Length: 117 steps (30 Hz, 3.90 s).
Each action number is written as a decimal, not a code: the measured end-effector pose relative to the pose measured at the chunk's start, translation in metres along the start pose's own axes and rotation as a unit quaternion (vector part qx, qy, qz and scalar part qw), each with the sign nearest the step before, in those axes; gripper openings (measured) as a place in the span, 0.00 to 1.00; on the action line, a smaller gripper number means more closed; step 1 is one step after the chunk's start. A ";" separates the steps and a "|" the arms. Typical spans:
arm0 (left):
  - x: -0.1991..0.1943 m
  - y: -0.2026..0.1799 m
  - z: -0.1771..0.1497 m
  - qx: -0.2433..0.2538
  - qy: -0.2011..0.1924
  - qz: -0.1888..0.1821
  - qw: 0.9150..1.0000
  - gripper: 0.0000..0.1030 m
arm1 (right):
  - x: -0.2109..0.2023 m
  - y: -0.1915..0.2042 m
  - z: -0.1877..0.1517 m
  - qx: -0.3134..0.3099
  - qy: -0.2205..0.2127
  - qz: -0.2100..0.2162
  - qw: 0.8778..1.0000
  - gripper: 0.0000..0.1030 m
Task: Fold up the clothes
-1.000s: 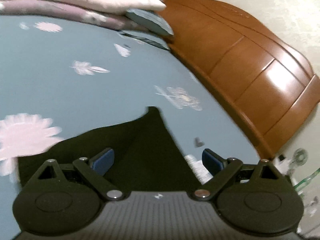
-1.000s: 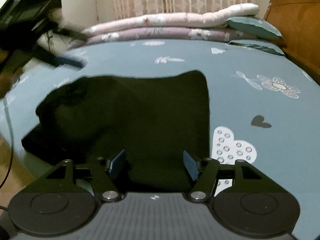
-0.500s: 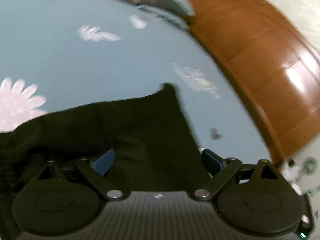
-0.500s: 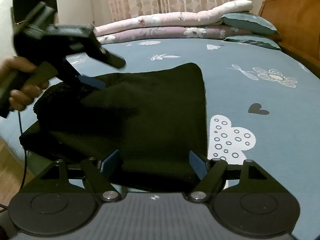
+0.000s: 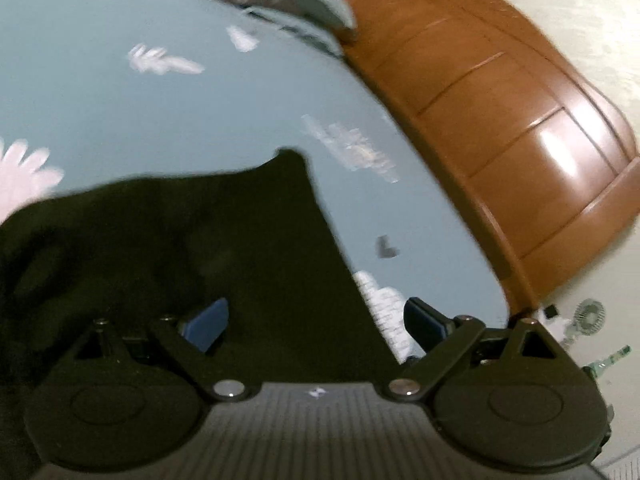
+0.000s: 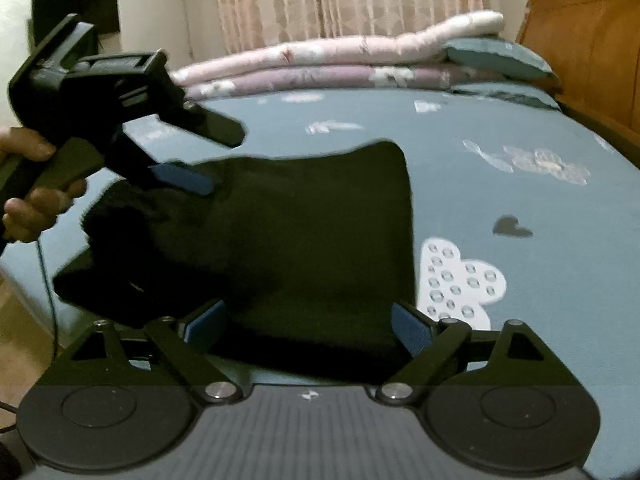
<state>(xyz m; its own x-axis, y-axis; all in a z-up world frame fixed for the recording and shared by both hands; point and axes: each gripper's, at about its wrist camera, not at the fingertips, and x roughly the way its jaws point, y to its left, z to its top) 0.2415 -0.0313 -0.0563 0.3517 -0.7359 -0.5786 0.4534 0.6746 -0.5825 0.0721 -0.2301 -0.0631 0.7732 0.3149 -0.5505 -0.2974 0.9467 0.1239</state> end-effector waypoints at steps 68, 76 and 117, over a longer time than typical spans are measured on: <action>-0.071 0.040 -0.028 -0.046 -0.046 0.070 0.995 0.93 | 0.024 0.149 -0.048 -0.563 -0.107 -0.114 0.811 1.00; -0.088 0.052 -0.036 -0.062 -0.051 0.071 0.994 0.93 | 0.037 0.148 -0.048 -0.587 -0.096 -0.126 0.794 1.00; -0.124 0.050 -0.032 -0.045 -0.082 0.063 0.994 0.94 | 0.055 0.190 -0.022 -0.565 -0.072 -0.090 0.817 1.00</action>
<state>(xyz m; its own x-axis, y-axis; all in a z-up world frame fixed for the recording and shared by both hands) 0.1944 0.0954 -0.0315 0.5329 -0.6392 -0.5545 0.3248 0.7596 -0.5635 0.0460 -0.0342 -0.0885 0.8948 0.2594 -0.3635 -0.4364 0.3361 -0.8346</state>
